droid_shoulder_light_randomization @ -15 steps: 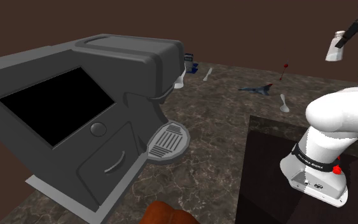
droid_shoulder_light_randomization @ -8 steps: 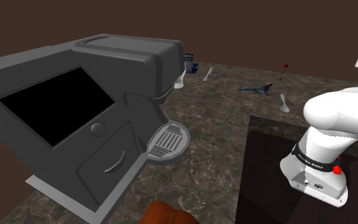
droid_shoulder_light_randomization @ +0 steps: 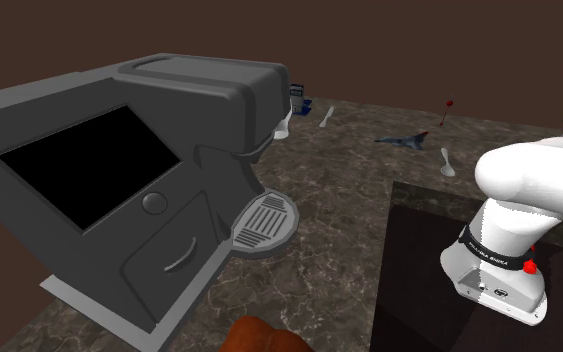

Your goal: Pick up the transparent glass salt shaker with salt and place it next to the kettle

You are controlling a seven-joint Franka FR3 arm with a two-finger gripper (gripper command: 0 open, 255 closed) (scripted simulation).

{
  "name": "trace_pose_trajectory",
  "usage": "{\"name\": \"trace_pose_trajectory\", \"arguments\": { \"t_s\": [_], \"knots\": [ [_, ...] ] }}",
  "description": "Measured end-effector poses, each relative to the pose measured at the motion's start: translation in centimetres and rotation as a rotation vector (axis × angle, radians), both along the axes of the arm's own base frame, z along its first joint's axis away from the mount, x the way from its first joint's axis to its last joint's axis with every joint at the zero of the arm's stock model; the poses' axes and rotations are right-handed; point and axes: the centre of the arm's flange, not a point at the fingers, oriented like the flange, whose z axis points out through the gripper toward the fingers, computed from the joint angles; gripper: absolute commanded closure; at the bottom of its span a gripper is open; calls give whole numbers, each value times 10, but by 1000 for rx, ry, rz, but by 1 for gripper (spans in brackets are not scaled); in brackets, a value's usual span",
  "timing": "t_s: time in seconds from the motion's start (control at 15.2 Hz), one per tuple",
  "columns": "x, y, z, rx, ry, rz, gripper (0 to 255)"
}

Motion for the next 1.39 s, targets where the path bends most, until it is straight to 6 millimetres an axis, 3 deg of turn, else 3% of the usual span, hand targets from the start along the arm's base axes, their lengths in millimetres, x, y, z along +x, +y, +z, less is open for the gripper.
{"name": "trace_pose_trajectory", "arguments": {
  "t_s": [0.33,0.46,1.39],
  "knots": [
    [-66,14,-2,0,0,0,255],
    [-81,12,-5,1,0,0,255],
    [-88,12,-77,2,1,1,255]
  ]
}}
